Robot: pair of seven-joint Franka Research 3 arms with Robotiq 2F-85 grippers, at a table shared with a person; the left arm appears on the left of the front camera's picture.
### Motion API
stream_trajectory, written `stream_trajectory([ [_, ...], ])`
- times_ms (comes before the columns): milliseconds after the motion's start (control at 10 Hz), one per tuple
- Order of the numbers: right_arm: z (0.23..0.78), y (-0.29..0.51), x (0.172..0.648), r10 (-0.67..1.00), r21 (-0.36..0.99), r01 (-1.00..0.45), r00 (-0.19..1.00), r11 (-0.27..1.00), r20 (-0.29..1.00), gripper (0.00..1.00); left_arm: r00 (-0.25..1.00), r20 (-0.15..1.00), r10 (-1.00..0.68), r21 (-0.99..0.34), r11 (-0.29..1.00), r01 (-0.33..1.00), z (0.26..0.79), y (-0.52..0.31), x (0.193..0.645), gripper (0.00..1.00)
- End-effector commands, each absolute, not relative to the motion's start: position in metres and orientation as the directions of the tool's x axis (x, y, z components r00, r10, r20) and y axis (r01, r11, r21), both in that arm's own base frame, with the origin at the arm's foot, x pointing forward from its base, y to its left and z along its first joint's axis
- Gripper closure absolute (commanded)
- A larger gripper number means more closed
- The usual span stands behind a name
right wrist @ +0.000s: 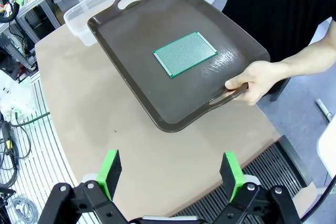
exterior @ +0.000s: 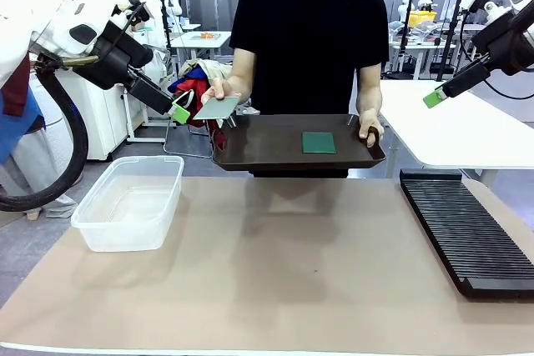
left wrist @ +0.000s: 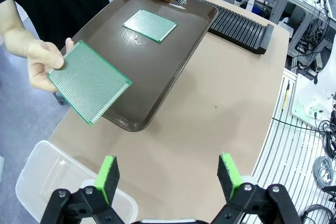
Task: Sort PCBs into racks and boxes based on the side picked up.
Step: Pick up the Blank PCB handed by the Human.
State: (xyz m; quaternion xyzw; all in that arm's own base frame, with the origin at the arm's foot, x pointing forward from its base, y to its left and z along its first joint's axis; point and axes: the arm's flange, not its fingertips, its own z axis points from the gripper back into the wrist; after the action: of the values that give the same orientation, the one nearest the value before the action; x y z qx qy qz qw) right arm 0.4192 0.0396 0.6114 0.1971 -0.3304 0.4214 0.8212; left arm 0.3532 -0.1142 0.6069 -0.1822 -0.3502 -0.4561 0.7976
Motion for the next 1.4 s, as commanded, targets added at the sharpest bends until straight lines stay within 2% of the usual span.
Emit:
stream_trajectory([
  [0, 0.611, 0.04, 0.419, 0.557, 0.053, -0.829, 0.42, 0.557, 0.717, 0.0, 0.334, 0.732, -0.594, 0.016, 0.506, 0.863, 0.606, -0.112, 0.355, 0.0],
  [200, 0.611, 0.04, 0.419, 0.557, 0.053, -0.829, 0.42, 0.557, 0.717, 0.0, 0.339, 0.725, -0.6, 0.029, 0.518, 0.855, 0.607, -0.114, 0.353, 0.0],
  [300, 0.611, 0.04, 0.419, 0.557, 0.053, -0.829, 0.42, 0.557, 0.717, 0.0, 0.416, 0.697, -0.583, -0.058, 0.533, 0.844, 0.606, -0.113, 0.358, 0.0],
  [500, 0.611, 0.04, 0.419, 0.557, 0.053, -0.829, 0.42, 0.557, 0.717, 0.0, 0.584, 0.691, -0.425, -0.258, 0.61, 0.749, 0.61, -0.092, 0.388, 0.0],
  [900, 0.611, 0.04, 0.419, 0.557, 0.053, -0.829, 0.42, 0.557, 0.717, 0.0, 0.747, 0.625, -0.227, -0.542, 0.562, 0.625, 0.601, -0.057, 0.442, 0.0],
  [1200, 0.611, 0.04, 0.419, 0.557, 0.053, -0.829, 0.42, 0.557, 0.717, 0.0, 0.821, 0.545, -0.171, -0.621, 0.575, 0.532, 0.567, -0.049, 0.48, 0.0],
  [1300, 0.611, 0.04, 0.419, 0.557, 0.053, -0.829, 0.42, 0.557, 0.717, 0.0, 0.818, 0.545, -0.186, -0.551, 0.656, 0.516, 0.561, -0.047, 0.483, 0.0],
])
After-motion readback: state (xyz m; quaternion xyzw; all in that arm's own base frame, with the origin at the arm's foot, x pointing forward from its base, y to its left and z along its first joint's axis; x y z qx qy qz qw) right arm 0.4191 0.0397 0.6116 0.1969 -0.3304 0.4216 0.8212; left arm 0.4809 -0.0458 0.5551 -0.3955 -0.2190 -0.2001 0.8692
